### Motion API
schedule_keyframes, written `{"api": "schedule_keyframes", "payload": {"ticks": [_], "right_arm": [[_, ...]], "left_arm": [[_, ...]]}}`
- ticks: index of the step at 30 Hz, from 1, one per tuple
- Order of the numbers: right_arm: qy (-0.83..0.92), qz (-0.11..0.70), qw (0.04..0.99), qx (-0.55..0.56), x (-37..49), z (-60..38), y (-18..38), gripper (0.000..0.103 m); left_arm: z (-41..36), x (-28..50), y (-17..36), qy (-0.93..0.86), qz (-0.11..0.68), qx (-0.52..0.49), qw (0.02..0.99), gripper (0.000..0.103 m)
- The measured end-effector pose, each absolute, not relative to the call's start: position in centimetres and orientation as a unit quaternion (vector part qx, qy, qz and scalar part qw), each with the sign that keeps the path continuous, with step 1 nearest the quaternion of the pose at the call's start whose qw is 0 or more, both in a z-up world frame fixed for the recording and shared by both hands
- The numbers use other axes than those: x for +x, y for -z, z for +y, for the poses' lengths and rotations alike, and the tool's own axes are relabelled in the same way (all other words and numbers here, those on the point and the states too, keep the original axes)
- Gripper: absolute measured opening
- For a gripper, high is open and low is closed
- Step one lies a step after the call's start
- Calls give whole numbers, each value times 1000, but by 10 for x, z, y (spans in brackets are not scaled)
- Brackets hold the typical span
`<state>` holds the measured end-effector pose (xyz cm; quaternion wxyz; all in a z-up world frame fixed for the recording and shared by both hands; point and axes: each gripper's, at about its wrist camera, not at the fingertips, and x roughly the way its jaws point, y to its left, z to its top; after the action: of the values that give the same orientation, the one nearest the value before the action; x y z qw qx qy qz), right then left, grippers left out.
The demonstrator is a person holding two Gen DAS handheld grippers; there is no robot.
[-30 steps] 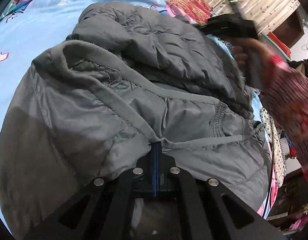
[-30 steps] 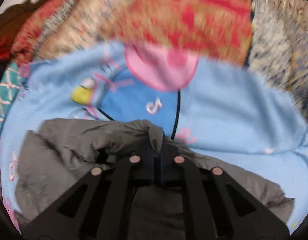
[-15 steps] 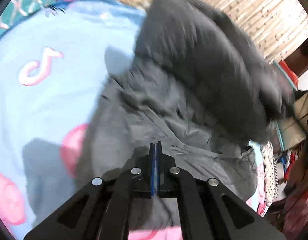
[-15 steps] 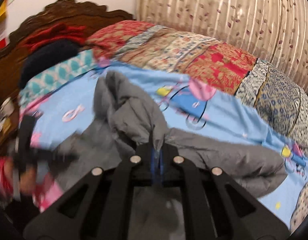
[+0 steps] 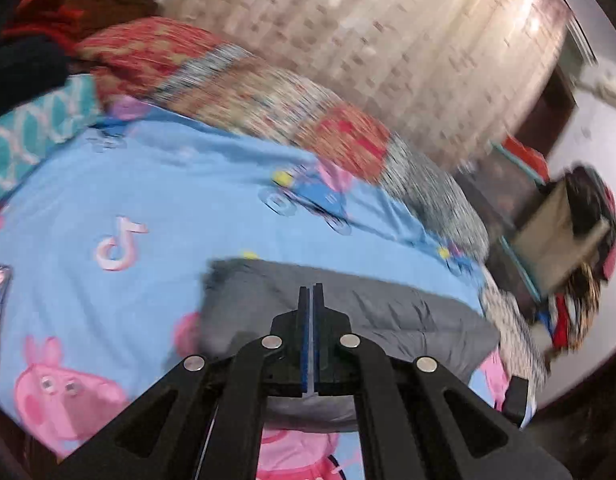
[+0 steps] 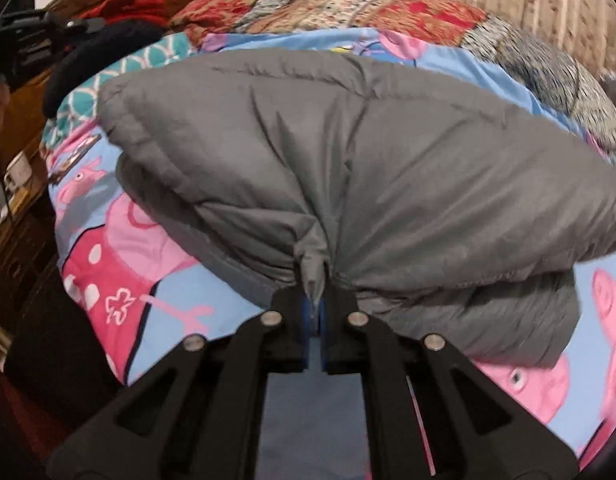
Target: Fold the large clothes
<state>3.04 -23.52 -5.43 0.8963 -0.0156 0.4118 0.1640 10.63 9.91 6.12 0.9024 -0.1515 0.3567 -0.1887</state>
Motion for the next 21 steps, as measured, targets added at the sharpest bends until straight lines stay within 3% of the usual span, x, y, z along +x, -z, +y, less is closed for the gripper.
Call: {"api": "schedule_keyframes", "payload": {"ticks": [3,6,10,15,21], "right_arm": [[-152,409,899,24,29,-240,57,9],[-165,413,894,47,24,-250,48,25],[-171,364,913,63,10,-288,-6,47],[-52,314,946,62,66,-358,-55,48],[-31,392,911,122,115,-392,-1,48]], "left_arm": [[68,136,-22,184,402,-88,893,29],[48,158,32,158,458,-49,873,29],[48,161,43,151,457,-34,876,29],[52,165,46,152,457,-41,875,29],[51,176,47,142,458,-31,877,29]]}}
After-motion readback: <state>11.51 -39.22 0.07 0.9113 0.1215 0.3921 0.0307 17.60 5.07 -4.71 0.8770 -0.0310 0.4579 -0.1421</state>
